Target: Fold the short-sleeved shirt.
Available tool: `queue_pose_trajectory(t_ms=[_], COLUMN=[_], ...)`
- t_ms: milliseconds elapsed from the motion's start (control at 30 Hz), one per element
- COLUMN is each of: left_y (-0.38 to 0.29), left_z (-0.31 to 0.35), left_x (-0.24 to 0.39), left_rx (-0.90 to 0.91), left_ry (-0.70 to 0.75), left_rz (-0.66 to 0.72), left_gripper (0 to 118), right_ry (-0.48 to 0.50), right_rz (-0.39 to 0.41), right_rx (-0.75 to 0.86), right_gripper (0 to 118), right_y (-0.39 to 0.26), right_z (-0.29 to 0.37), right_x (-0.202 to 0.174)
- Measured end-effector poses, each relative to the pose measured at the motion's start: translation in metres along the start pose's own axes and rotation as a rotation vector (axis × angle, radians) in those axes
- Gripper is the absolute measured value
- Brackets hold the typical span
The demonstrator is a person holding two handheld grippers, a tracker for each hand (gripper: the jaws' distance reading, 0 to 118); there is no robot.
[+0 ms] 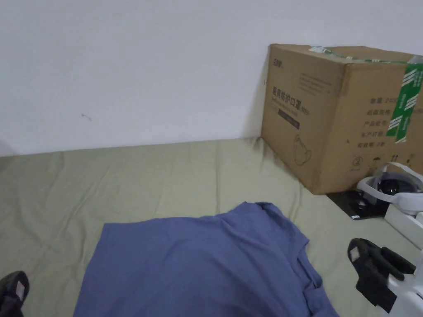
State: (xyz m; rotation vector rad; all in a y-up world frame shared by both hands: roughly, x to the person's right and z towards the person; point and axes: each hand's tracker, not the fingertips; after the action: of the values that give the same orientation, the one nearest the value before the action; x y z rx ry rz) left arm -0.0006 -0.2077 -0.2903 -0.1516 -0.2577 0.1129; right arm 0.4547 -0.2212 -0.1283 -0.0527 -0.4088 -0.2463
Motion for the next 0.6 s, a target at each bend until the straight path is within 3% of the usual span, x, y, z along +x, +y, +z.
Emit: queue_pose_trajectory(t_ms=[67,233,333,433,500,533,567,600], left_y=[-0.002,0.005,0.011,-0.013,-0.038,-0.052,-0.065,-0.078], left_z=[0.0,-0.002,-0.022,-0.062,-0.075,-0.081,-0.088,-0.094], left_x=[-0.005,0.0,-0.013,-0.035,-0.05,-0.055,-0.056,-0.06], left_rx=[0.032,-0.063,-0.33,-0.795,-0.883,-0.942,-0.996,-1.018], left_ry=[-0.031,-0.015,-0.131,-0.175,-0.168,-0.135,-0.111,-0.072], left_rz=[0.062,-0.085,-0.022,0.102,0.229,0.211,0.183,0.14], left_gripper=[0,0,0,0,1,11,37,87], right_ry=[0.078,0.088,0.107,0.135,0.158,0.154,0.149,0.15], right_rz=[-0.042,-0.005,0.007,0.034,0.007,-0.018,-0.043,-0.071], right_rx=[0.018,0.038,0.017,-0.049,-0.115,-0.141,-0.161,-0.182], right_gripper=[6,4,4,4,4,4,4,4], right_y=[0.005,0.026,0.031,0.027,0.019,0.014,0.01,0.006], right_z=[0.0,0.003,0.004,0.002,-0.003,-0.005,-0.007,-0.01], right_x=[0.002,-0.003,-0.001,0.0,0.003,0.005,0.007,0.009])
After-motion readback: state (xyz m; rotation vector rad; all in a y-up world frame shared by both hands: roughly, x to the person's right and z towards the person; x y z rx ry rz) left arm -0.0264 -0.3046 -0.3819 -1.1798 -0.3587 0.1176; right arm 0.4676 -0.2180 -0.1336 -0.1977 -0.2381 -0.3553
